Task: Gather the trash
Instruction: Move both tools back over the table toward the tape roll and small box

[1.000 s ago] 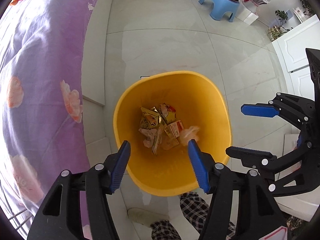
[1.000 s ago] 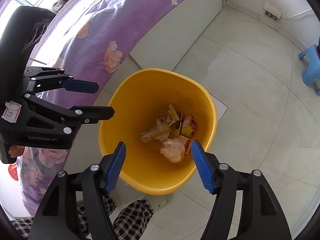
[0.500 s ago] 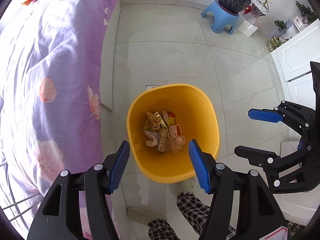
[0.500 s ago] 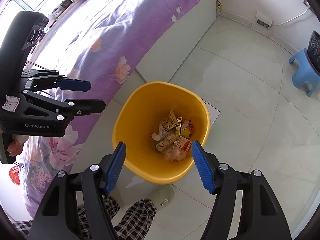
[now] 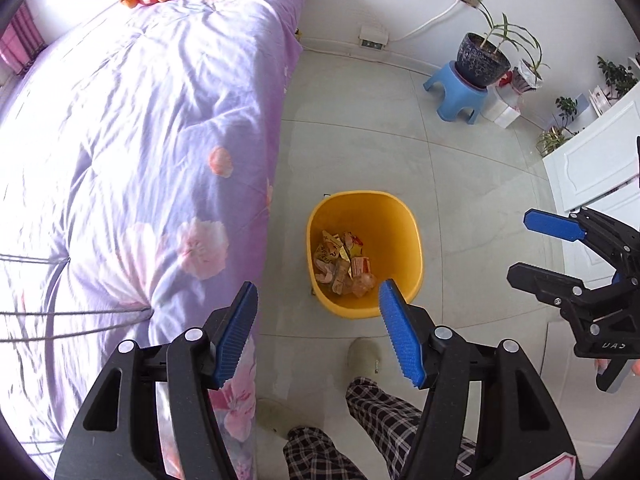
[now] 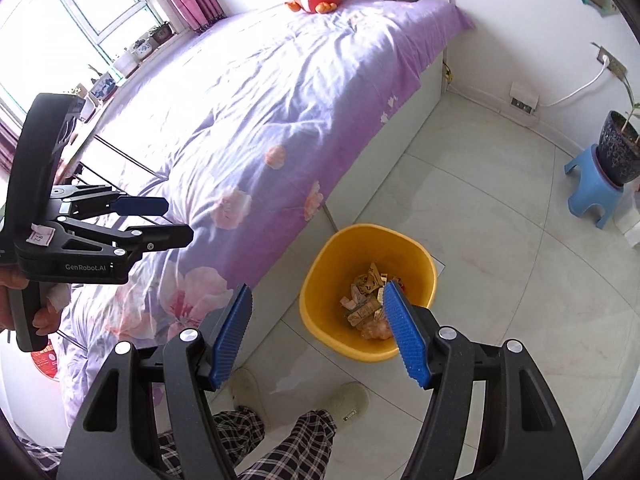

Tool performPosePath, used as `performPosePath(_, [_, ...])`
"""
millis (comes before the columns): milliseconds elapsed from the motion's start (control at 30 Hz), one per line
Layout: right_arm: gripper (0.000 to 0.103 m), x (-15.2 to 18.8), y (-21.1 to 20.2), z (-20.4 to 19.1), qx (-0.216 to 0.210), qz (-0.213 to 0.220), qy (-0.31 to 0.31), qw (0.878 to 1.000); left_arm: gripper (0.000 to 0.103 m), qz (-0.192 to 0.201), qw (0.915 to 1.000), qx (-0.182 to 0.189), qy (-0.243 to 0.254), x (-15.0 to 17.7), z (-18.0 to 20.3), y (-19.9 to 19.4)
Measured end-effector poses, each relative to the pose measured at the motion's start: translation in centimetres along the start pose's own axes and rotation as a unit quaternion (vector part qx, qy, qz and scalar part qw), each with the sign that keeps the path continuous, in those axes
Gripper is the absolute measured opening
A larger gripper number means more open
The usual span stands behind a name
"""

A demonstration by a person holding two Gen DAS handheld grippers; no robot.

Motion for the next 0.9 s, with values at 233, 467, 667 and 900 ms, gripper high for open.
performPosePath(233, [0.072,-1.7,-6.1,-5.2,-0.004,0.042,-0.026,0.999,0.064,0.047,0.9977,-0.016,-0.046,3.7,-2.6,-7.4])
performPosePath(467, [0.074,-3.4,-10.4,-11.1,-0.044,0.087,-0.084,0.992,0.068,0.096,0.9869,-0.048,-0.121,8.8,-5.2,-13.0])
performPosePath(667, [0.075,-3.9,-12.4,-16.6,-0.096,0.107,-0.153,0.978,0.069,0.139,0.9656,-0.086,-0.202,13.3,-7.7,-17.1])
performPosePath(900, [0.076,-4.1,-13.1,-22.6,-0.165,0.096,-0.215,0.958,0.072,0.172,0.9283,-0.139,-0.299,18.9,-10.5,-21.1])
Point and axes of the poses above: each gripper's, at about its wrist camera, not at the fingertips, and y roughly the way its jaws point, z to its right, x to its underside, the point moved 4 cm from there along y, roughly the way its jaws point, and after that the axes turned 8 degrees about x, right-handed, at the moved point
